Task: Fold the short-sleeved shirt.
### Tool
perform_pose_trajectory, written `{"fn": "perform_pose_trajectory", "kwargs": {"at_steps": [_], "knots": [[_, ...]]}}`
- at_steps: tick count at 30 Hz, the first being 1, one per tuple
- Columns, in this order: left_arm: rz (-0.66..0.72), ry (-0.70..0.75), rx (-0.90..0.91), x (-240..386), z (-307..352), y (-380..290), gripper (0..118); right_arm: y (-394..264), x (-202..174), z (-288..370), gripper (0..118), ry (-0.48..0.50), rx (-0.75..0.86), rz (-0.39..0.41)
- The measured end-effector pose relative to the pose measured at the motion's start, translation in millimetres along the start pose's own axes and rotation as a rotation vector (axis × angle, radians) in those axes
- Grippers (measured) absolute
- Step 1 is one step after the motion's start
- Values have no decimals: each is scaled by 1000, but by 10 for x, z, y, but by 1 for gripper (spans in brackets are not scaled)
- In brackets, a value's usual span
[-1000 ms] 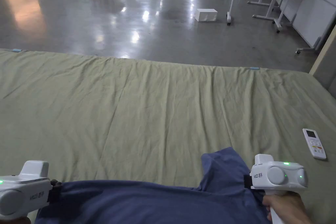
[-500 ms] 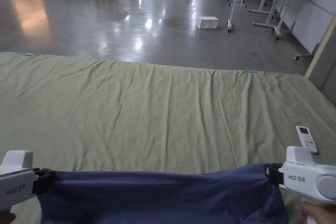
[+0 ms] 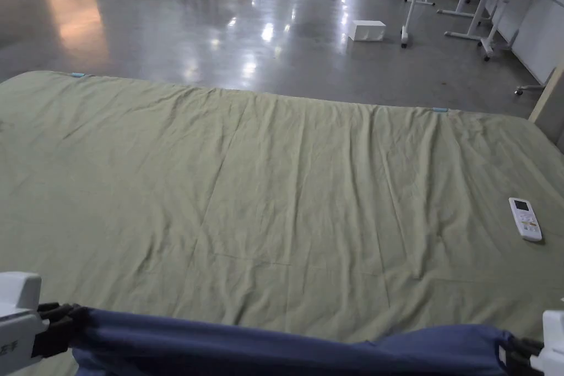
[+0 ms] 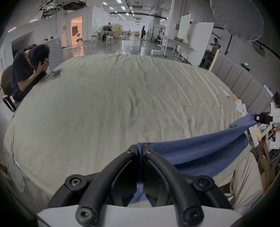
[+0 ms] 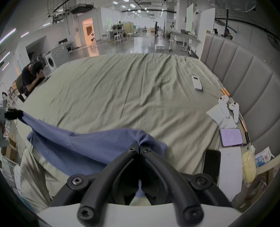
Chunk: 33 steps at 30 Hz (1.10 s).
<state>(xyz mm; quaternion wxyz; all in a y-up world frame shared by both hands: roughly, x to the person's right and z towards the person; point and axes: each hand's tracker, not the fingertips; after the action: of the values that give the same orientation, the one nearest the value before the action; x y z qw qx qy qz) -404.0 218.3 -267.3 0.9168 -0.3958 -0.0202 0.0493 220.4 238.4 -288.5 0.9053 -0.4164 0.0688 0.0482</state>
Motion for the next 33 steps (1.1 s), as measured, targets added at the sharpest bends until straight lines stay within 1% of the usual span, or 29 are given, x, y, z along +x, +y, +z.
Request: {"fn": "perform_pose_trajectory", "kwargs": {"at_steps": [1, 2, 5, 7, 11, 15, 19, 21, 22, 23, 24, 25, 26, 27, 28, 31, 33], "knots": [[-11, 1, -25, -3, -13, -83, 5, -93, -10, -17, 1, 4, -33, 14], [-16, 2, -47, -8, -31, -159, 5, -183, -14, -38, 1, -3, -40, 10], [-6, 2, -114, -32, -120, -356, 5, -429, 8, -180, 1, 1, -131, -6], [-7, 8, -157, -54, -205, -469, 5, -569, 17, -287, 1, 6, -184, 6], [-21, 17, -256, -62, -363, -657, 5, -786, 15, -504, 1, -5, -241, 1], [-40, 38, -288, -13, -499, -775, 5, -871, -9, -660, 1, -17, -265, 5], [-51, 56, -277, 29, -566, -807, 6, -891, -63, -735, 1, -39, -260, 23], [-56, 55, -276, 25, -549, -795, 7, -889, -64, -735, 3, -43, -258, 21], [-53, 50, -278, 17, -525, -766, 10, -874, -69, -717, 6, -46, -256, 26], [-44, 43, -271, 7, -490, -736, 18, -854, -76, -651, 16, -53, -256, 39], [-31, 42, -258, 2, -453, -699, 29, -817, -76, -601, 31, -69, -260, 60], [-18, 47, -243, -4, -404, -651, 45, -762, -71, -536, 52, -91, -260, 77], [-11, 59, -209, 6, -357, -593, 66, -703, -58, -463, 79, -126, -247, 86], [-18, 57, -169, 22, -312, -537, 70, -647, -49, -389, 90, -138, -219, 84], [-29, 43, -124, 49, -260, -470, 70, -562, -39, -296, 95, -136, -164, 83], [-49, 38, -19, 196, -185, -248, 70, -269, -87, -54, 96, -154, -24, 63], [-69, 36, 62, 396, -124, -87, 70, -93, -179, 47, 96, -175, 101, 62]]}}
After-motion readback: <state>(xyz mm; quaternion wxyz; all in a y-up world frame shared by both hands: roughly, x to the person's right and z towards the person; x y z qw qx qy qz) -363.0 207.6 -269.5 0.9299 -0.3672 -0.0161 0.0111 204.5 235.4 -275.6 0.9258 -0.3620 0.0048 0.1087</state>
